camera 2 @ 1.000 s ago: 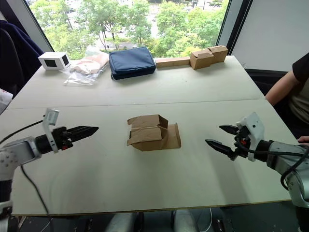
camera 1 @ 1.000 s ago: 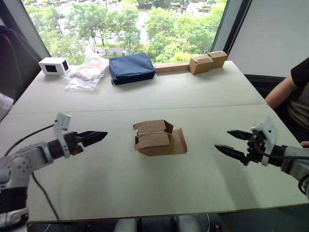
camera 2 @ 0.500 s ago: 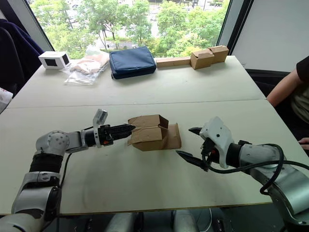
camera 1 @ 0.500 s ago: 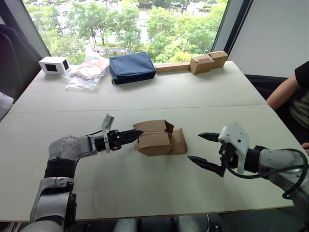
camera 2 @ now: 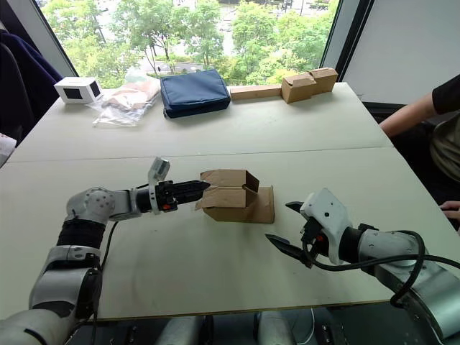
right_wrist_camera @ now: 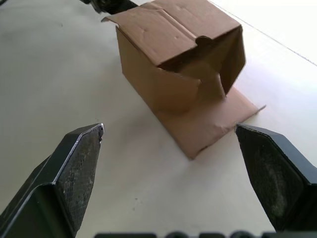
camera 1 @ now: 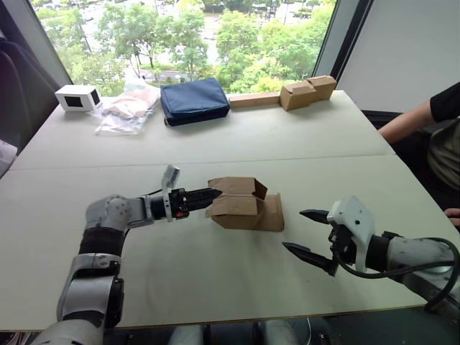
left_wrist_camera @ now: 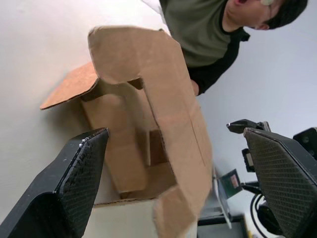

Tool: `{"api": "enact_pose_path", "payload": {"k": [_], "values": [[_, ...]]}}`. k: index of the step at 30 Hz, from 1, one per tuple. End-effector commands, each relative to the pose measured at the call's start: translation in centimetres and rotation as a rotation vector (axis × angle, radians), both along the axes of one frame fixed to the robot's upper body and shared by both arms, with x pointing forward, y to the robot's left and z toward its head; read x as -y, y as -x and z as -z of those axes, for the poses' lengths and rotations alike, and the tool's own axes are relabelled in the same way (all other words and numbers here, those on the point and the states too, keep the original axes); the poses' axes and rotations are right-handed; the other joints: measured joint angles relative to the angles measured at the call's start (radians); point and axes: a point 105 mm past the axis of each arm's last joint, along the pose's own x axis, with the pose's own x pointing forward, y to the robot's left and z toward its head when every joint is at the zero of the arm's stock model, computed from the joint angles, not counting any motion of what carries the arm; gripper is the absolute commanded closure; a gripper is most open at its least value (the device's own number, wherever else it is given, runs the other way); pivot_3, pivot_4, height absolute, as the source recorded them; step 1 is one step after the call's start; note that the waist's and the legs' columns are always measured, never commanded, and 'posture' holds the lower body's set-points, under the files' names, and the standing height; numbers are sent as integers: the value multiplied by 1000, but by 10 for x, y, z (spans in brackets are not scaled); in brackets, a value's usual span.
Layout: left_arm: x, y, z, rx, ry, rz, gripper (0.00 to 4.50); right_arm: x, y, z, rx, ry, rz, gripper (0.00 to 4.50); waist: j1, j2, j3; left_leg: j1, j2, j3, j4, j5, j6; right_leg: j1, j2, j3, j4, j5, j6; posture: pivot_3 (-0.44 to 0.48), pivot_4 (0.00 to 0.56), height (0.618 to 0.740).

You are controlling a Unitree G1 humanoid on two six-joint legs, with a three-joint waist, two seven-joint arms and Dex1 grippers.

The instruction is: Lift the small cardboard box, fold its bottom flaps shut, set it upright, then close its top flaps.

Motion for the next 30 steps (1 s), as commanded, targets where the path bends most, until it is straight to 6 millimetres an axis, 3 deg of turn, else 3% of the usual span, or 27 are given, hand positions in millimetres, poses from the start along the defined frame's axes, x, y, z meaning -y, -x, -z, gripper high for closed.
{"api": "enact_pose_path", "payload": {"k": [1, 5, 10, 30], "values": [[-21, 4, -19, 40, 29, -31, 0, -3, -1, -5, 41, -12, -14, 39, 0, 0, 0, 0, 0, 0, 0, 0, 0, 0, 1, 0, 0, 0, 0, 0, 150, 740], [-22, 11, -24, 38, 33, -19, 0, -6, -4, -3, 42, -27, -26, 39, 7, 0, 0, 0, -1, 0, 0, 0, 0, 0, 0, 0, 0, 0, 0, 0, 150, 740], [-8, 14, -26, 34, 61, 19, 0, -7, -5, -5, 48, -26, -39, 39, 11, -1, 0, 0, -2, -1, 1, 0, 0, 1, -2, 0, 0, 0, 0, 0, 150, 740], [35, 0, -18, -23, 71, 121, 0, -7, -2, -14, 82, -35, 10, 39, 10, -1, 0, 0, -2, -1, 1, 0, 0, 1, 0, 0, 0, 0, 0, 0, 150, 740]]}}
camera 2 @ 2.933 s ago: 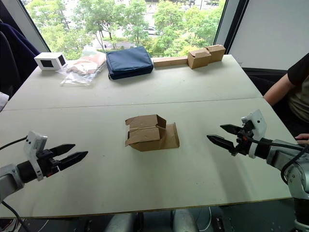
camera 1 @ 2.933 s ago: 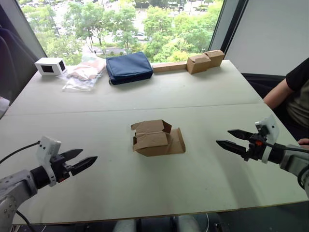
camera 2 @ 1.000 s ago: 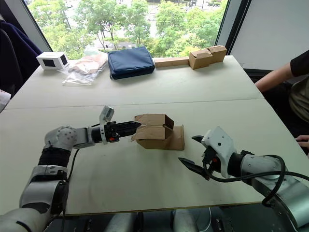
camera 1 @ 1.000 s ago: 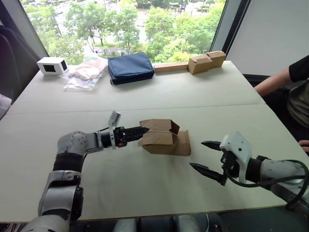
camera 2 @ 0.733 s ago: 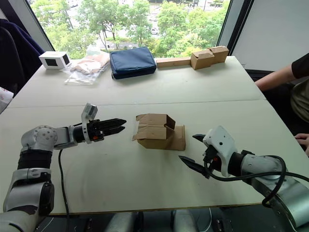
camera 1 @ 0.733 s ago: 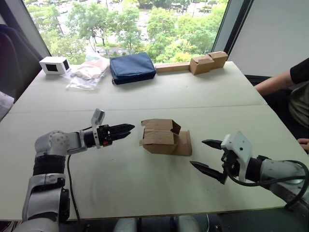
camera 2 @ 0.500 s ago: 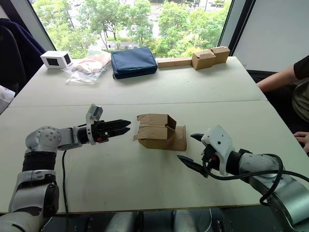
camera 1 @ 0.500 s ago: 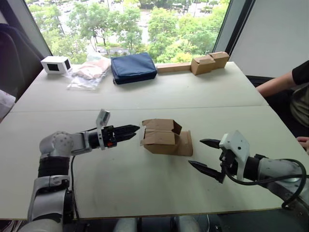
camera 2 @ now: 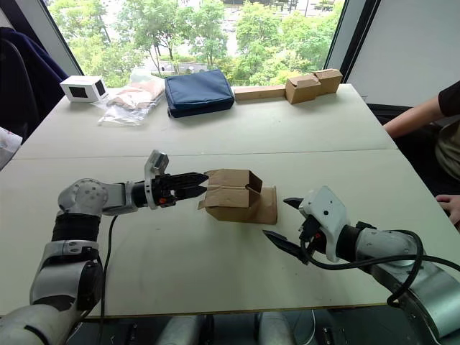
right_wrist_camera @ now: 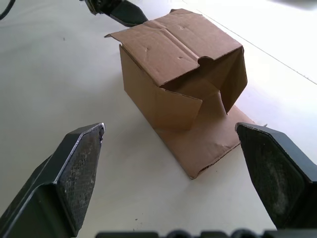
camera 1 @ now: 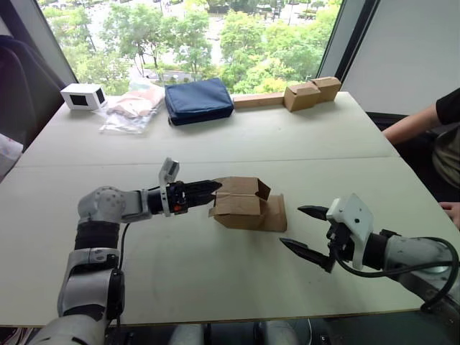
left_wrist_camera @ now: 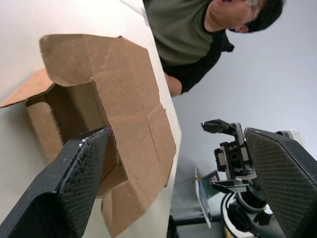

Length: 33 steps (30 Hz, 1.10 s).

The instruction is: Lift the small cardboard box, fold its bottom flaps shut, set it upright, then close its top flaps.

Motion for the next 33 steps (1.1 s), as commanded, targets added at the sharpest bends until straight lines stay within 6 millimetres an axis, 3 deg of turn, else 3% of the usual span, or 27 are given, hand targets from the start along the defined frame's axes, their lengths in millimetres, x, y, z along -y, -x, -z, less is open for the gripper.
{"api": "enact_pose_path", "payload": {"k": [1, 19, 23, 24, 27, 31, 33], "values": [[8, -5, -6, 46, -2, 26, 0, 0, 1, -12, 55, -10, 19, 39, 0, 0, 0, 0, 0, 0, 0, 0, 0, 0, 0, 0, 0, 0, 0, 0, 150, 740], [34, -16, 2, 59, 20, 102, 0, -3, -1, -13, 54, -31, 43, 39, -1, 0, 0, 0, 0, 0, 0, 0, 0, 0, 2, 0, 0, 0, 0, 0, 150, 740], [42, -17, -2, 62, 53, 116, 1007, -4, -2, -8, 48, -45, 59, 0, -1, 0, 0, 0, 1, 0, 0, 0, 0, 0, 2, 0, 0, 0, 0, 0, 150, 740], [43, -17, -3, 61, 59, 120, 1565, -5, -2, -8, 47, -50, 62, 0, -1, 0, 0, 0, 1, 0, 0, 0, 0, 0, 2, 0, 0, 0, 0, 0, 150, 740], [43, -16, -4, 57, 65, 130, 2584, -7, -1, -5, 40, -62, 66, 0, -1, 0, 0, 0, 1, 0, 0, 0, 0, 0, 2, 0, 0, 0, 0, 0, 150, 740], [42, -16, -5, 54, 67, 132, 4291, -7, 1, -2, 34, -65, 68, 0, -1, 0, 0, 0, 1, 0, 0, 0, 0, 0, 2, 0, 0, 0, 0, 0, 150, 740], [40, -16, -6, 54, 69, 132, 4484, -7, 0, -2, 33, -68, 69, 0, -1, 0, 0, 0, 1, 0, 0, 0, 0, 0, 2, 0, 0, 0, 0, 0, 150, 740]]}}
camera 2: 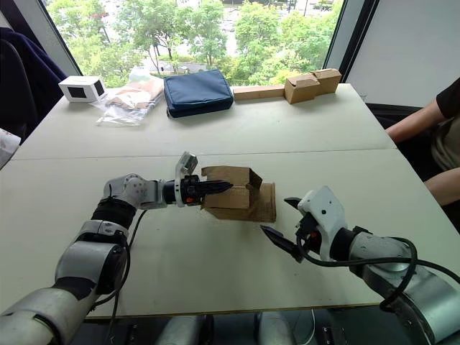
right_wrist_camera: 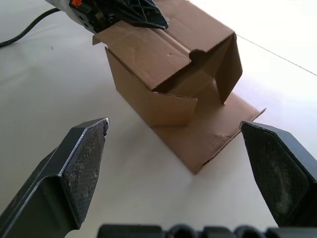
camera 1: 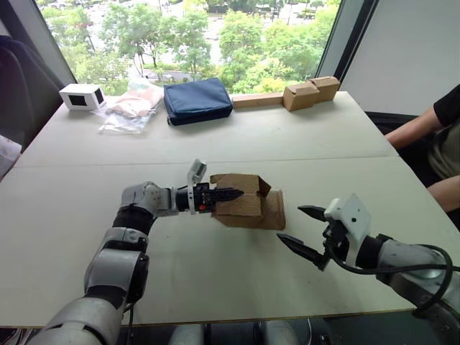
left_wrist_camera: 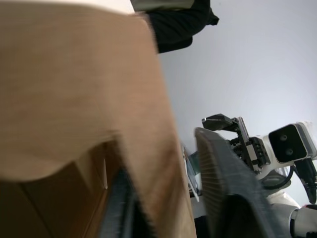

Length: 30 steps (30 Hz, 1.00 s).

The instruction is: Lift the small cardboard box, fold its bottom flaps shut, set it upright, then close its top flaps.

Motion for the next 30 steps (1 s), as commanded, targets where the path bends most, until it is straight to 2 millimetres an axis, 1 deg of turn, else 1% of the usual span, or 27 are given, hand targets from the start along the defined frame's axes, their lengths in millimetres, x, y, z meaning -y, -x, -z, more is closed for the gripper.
{"api": "enact_pose_path", "payload": {"k": [1, 4, 6, 8, 10, 11, 12, 13, 14, 15, 16, 19, 20, 21, 22, 23, 27, 30], "values": [[-2, -3, -17, 36, 31, 7, 4484, -5, 2, -7, 46, -5, -17, 0, 0, 0, 0, 0, 0, 0, 0, 0, 0, 0, 0, 0, 0, 0, 0, 0, 150, 740], [-7, -3, -23, 67, 40, 0, 4484, -5, 0, -10, 51, -31, -15, 0, 0, 0, 0, 0, 0, 0, 0, 0, 0, 0, 0, 0, 0, 0, 0, 0, 150, 740], [-12, -6, -30, 129, 41, -16, 4484, -5, -4, -17, 70, -88, 2, 0, 0, 0, 0, 0, 0, 0, 0, 0, 0, 0, 0, 0, 0, 0, 0, 0, 150, 740], [-17, -8, -42, 234, 30, -34, 4484, -2, -10, -31, 106, -178, 33, 0, -1, 0, 0, 0, 0, 0, 0, 0, 0, 0, 0, 0, 0, 0, 0, 0, 150, 740], [-22, -9, -63, 361, 33, -50, 4484, 3, -20, -53, 179, -296, 87, 0, -3, 0, 0, 0, 1, 0, 0, 0, 0, -1, 0, 0, 1, 0, 0, 0, 150, 740], [-25, -9, -75, 422, 37, -65, 4497, 7, -26, -66, 218, -366, 114, 272, -3, 0, 0, 0, 1, 0, 0, 0, 0, -1, 0, 0, 1, 0, 0, 0, 150, 740], [-27, -10, -92, 480, 62, -92, 4500, 9, -30, -77, 250, -424, 125, 545, -3, 0, 0, 0, 1, 0, 0, 0, 0, -1, 0, 1, 1, 0, 0, 0, 150, 740], [-29, -11, -110, 522, 100, -122, 4500, 11, -35, -85, 275, -455, 142, 769, -3, 0, 0, 0, 1, 0, 0, 0, -1, -1, -1, 1, 2, 0, 0, 0, 150, 740], [-31, -9, -129, 560, 140, -151, 4500, 13, -41, -92, 301, -487, 160, 1112, -1, 0, 0, 0, 1, 0, 0, 0, -1, -2, -3, 1, 3, 0, 0, 0, 150, 740], [-32, -6, -143, 602, 162, -167, 4500, 13, -46, -100, 321, -529, 168, 1433, 1, 0, 0, 0, 1, 0, 0, 0, -1, -2, -3, 1, 3, 0, 0, 0, 150, 740], [-33, -2, -151, 634, 169, -175, 4500, 13, -50, -106, 337, -569, 173, 1907, 1, 0, 0, -1, 1, 0, 0, 0, -1, -2, -4, 1, 3, 0, 0, 0, 150, 740], [-33, 16, -170, 735, 155, -177, 4500, 11, -60, -136, 393, -735, 164, 3060, -4, 0, 0, 0, 0, 0, 0, 0, -1, -3, -5, 2, 5, 0, 0, 0, 150, 740], [-34, 21, -175, 774, 140, -181, 4500, 8, -64, -146, 406, -777, 145, 3478, -6, 0, 0, 0, -1, 1, 0, 0, -1, -4, -5, 2, 7, 0, 0, 0, 150, 740], [-36, 26, -178, 809, 118, -184, 4500, 4, -66, -155, 411, -808, 118, 3792, -9, 0, 0, 0, -1, 1, 0, 1, -1, -5, -6, 3, 10, 0, 0, 0, 150, 740], [-37, 29, -179, 835, 96, -182, 4500, 1, -68, -161, 413, -825, 98, 4274, -11, 0, 0, -1, -1, 2, 0, 1, -2, -6, -6, 4, 11, 0, 0, 0, 150, 740], [-38, 32, -179, 857, 77, -182, 4500, -3, -70, -165, 413, -832, 80, 4475, -19, 0, 0, 0, -1, 2, 0, 1, -2, -6, -6, 4, 11, 0, 0, 0, 150, 740], [-41, 43, -181, 907, 37, -168, 4500, -18, -76, -176, 396, -809, 0, 4475, -25, 0, 0, 0, -1, 1, 0, 2, -3, -7, -4, 3, 12, 0, 0, 0, 150, 740], [-42, 48, -181, 925, 23, -159, 4500, -30, -75, -176, 375, -745, -84, 4475, -24, 0, 0, -1, -1, 2, 0, 1, -3, -8, -4, 3, 12, 0, 0, 0, 150, 740]]}}
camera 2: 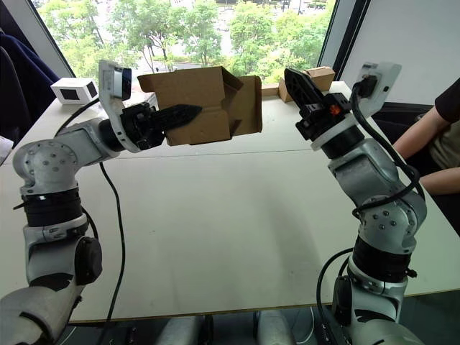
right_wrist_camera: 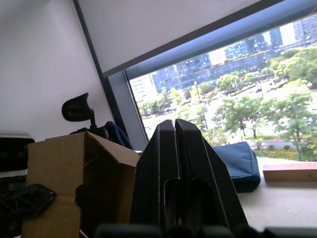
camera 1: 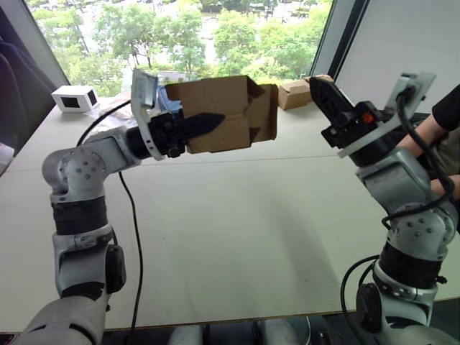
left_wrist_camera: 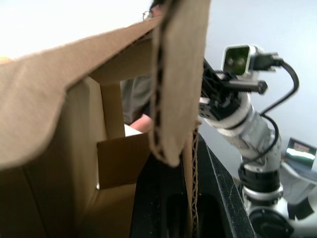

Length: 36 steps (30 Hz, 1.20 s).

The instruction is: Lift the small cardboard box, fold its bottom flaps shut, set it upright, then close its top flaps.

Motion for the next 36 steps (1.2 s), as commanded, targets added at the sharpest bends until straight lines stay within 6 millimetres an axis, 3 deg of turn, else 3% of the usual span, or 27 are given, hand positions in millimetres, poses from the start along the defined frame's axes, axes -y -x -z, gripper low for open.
{"api": "enact_pose_path", "payload": {"k": [1, 10, 24, 31, 36], "values": [[-1, 12, -9, 63, -10, 18, 4500, -17, 8, -6, 49, 95, -89, 4475, 0, 0, 0, 0, 0, 0, 0, 0, 0, 0, 0, 0, 0, 0, 0, 0, 150, 740], [-1, 17, -7, 70, -35, 42, 4500, -44, 14, 7, 56, 240, -197, 4475, 0, 0, 0, 0, 0, 0, 0, 0, 0, 0, 1, 0, 0, 0, 0, 0, 150, 740], [13, 30, -1, 67, -72, 177, 4500, -75, 34, 16, 46, 236, -367, 4475, -1, 0, 0, 0, 0, 0, 0, 0, 0, 0, 0, 0, 0, 0, 0, 0, 150, 740], [13, 23, -4, 81, -66, 155, 4500, -73, 34, 15, 53, 232, -375, 4475, 0, 0, 0, 0, 0, 0, 0, 0, 0, 0, 1, 0, 0, 0, 0, 0, 150, 740], [10, 18, -6, 85, -59, 127, 4500, -54, 37, 17, 55, 264, -334, 4475, 0, 0, 0, 0, 0, 0, 0, 0, 0, 0, 1, 0, -1, 0, 0, 0, 150, 740]]}}
